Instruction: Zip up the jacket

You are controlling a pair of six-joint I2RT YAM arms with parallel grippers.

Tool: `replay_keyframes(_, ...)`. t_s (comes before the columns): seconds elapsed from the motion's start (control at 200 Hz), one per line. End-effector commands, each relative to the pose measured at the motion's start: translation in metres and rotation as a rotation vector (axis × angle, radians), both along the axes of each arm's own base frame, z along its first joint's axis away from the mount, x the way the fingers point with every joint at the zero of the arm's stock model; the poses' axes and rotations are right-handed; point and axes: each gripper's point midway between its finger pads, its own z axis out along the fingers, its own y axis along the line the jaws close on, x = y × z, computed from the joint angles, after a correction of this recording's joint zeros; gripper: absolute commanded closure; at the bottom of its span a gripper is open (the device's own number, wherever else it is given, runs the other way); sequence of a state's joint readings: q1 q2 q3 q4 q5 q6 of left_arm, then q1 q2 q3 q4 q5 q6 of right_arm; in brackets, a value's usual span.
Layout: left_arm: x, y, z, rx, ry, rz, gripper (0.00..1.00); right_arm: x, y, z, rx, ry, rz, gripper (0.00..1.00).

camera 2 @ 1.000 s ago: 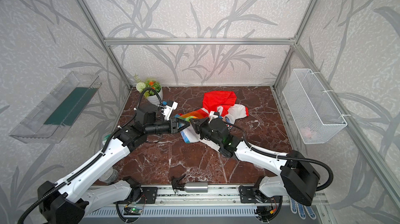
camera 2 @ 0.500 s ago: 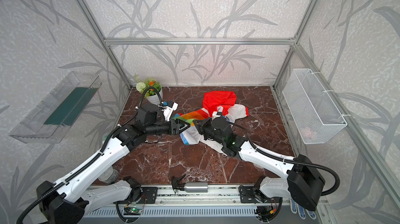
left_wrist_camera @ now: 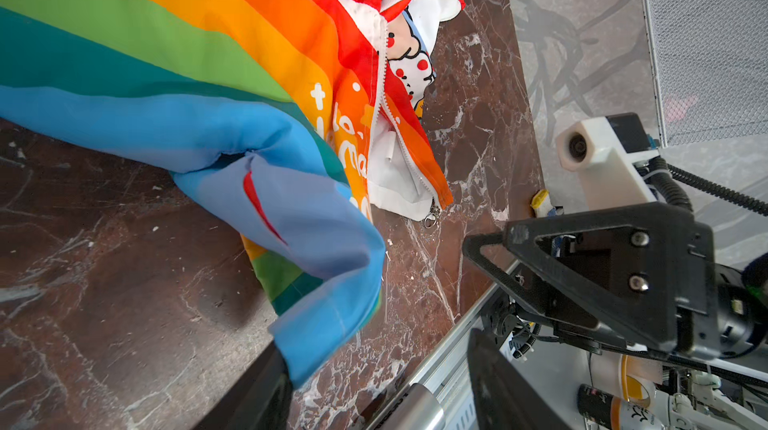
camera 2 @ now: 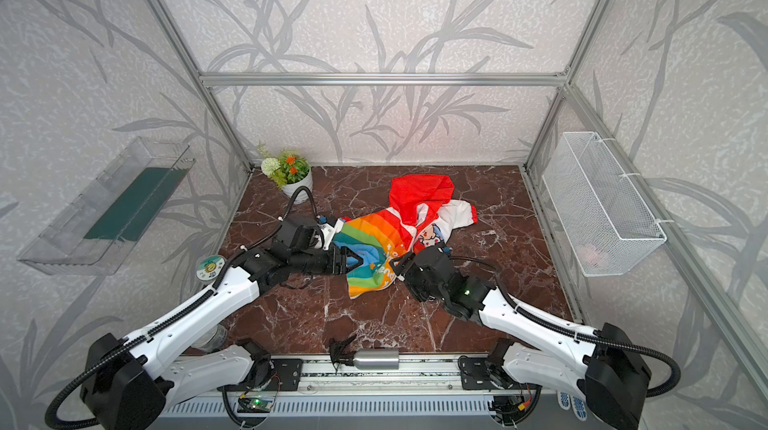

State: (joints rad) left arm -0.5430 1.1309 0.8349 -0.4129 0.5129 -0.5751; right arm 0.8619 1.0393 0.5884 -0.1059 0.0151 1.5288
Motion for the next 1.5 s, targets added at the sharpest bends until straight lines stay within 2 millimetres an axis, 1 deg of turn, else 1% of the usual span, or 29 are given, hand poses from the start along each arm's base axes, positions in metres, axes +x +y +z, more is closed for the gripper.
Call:
replay_keyframes(0.0, 0.0, 0.005, -0.013, 0.046, 0.012, -0.006, 0.33, -0.003, -0.02, -0.032, -0.06, 0.005, -0.057, 0.19)
replay_keyframes(0.03, -0.001, 0.004, -0.014, 0.044, 0.016, -0.006, 0.34, -0.001, -0.019, -0.035, -0.048, -0.004, -0.048, 0.14)
replay_keyframes(0.065, -0.001, 0.004, -0.016, 0.044, 0.019, -0.008, 0.36, 0.001, -0.016, -0.037, -0.042, -0.011, -0.032, 0.12)
replay_keyframes(0.13, -0.001, 0.006, -0.019, 0.056, 0.026, -0.003, 0.42, 0.001, -0.005, -0.041, -0.037, -0.029, 0.025, 0.11)
replay_keyframes(0.19, -0.002, 0.007, -0.019, 0.059, 0.024, -0.003, 0.54, 0.004, 0.011, -0.043, 0.008, -0.074, 0.086, 0.11)
replay_keyframes(0.2, -0.001, 0.007, -0.018, 0.059, 0.023, -0.001, 0.56, 0.007, 0.016, -0.038, 0.031, -0.098, 0.093, 0.11)
replay_keyframes(0.24, -0.002, 0.008, -0.018, 0.063, 0.019, 0.001, 0.66, 0.011, 0.027, -0.036, 0.07, -0.146, 0.128, 0.11)
replay_keyframes(0.295, -0.001, 0.01, -0.016, 0.069, 0.011, 0.014, 0.74, 0.018, 0.039, -0.035, 0.102, -0.194, 0.151, 0.08)
replay_keyframes(0.3, -0.001, 0.01, -0.016, 0.068, 0.01, 0.014, 0.76, 0.018, 0.04, -0.035, 0.104, -0.197, 0.153, 0.08)
replay_keyframes(0.315, 0.0, 0.012, -0.016, 0.072, 0.008, 0.02, 0.78, 0.02, 0.042, -0.035, 0.11, -0.209, 0.156, 0.08)
replay_keyframes(0.335, 0.001, 0.014, -0.016, 0.077, 0.01, 0.029, 0.84, 0.023, 0.045, -0.035, 0.114, -0.22, 0.159, 0.07)
replay_keyframes(0.415, 0.006, 0.019, -0.015, 0.077, 0.017, 0.054, 1.0, 0.032, 0.049, -0.046, 0.118, -0.221, 0.144, 0.05)
replay_keyframes(0.435, 0.007, 0.02, -0.014, 0.078, 0.019, 0.061, 1.0, 0.033, 0.049, -0.051, 0.114, -0.212, 0.139, 0.05)
replay_keyframes(0.46, 0.009, 0.023, -0.015, 0.081, 0.023, 0.07, 1.0, 0.036, 0.051, -0.047, 0.14, -0.234, 0.132, 0.05)
replay_keyframes(0.585, 0.016, 0.032, -0.016, 0.078, 0.032, 0.107, 1.0, 0.04, 0.058, -0.051, 0.184, -0.261, 0.133, 0.03)
replay_keyframes(0.71, 0.025, 0.042, -0.023, 0.041, 0.07, 0.146, 1.0, 0.047, 0.056, -0.056, 0.213, -0.298, 0.098, 0.0)
replay_keyframes(0.73, 0.026, 0.043, -0.023, 0.035, 0.074, 0.151, 1.0, 0.048, 0.057, -0.056, 0.223, -0.303, 0.09, 0.0)
replay_keyframes(0.75, 0.028, 0.044, -0.023, 0.03, 0.076, 0.157, 1.0, 0.05, 0.057, -0.052, 0.243, -0.32, 0.083, 0.0)
replay_keyframes(0.77, 0.029, 0.045, -0.023, 0.027, 0.076, 0.16, 1.0, 0.051, 0.058, -0.059, 0.242, -0.318, 0.082, 0.0)
replay_keyframes(0.84, 0.03, 0.049, -0.024, 0.025, 0.079, 0.17, 1.0, 0.055, 0.063, -0.053, 0.299, -0.366, 0.077, 0.01)
replay_keyframes(0.885, 0.031, 0.049, -0.024, 0.022, 0.08, 0.172, 1.0, 0.056, 0.067, -0.056, 0.319, -0.354, 0.08, 0.0)
replay_keyframes(0.995, 0.031, 0.052, -0.027, 0.02, 0.097, 0.177, 1.0, 0.056, 0.083, -0.036, 0.329, -0.434, 0.139, 0.0)
replay_keyframes(1.095, 0.032, 0.054, -0.029, 0.017, 0.102, 0.185, 1.0, 0.054, 0.08, -0.031, 0.331, -0.438, 0.127, 0.02)
replay_keyframes(1.175, 0.034, 0.055, -0.03, 0.011, 0.102, 0.185, 1.0, 0.049, 0.075, -0.031, 0.332, -0.431, 0.114, 0.02)
replay_keyframes(1.265, 0.035, 0.055, -0.031, 0.009, 0.104, 0.186, 1.0, 0.042, 0.074, -0.023, 0.34, -0.447, 0.126, 0.03)
replay_keyframes(1.34, 0.036, 0.056, -0.03, 0.008, 0.1, 0.193, 1.0, 0.037, 0.074, -0.014, 0.345, -0.464, 0.136, 0.07)
replay_keyframes(1.365, 0.036, 0.057, -0.03, 0.005, 0.101, 0.194, 1.0, 0.035, 0.075, -0.018, 0.332, -0.456, 0.141, 0.08)
replay_keyframes(1.375, 0.036, 0.057, -0.029, 0.005, 0.101, 0.195, 1.0, 0.034, 0.075, -0.009, 0.346, -0.472, 0.141, 0.08)
replay_keyframes(1.495, 0.037, 0.058, -0.029, 0.003, 0.101, 0.203, 1.0, 0.024, 0.082, 0.011, 0.339, -0.497, 0.178, 0.11)
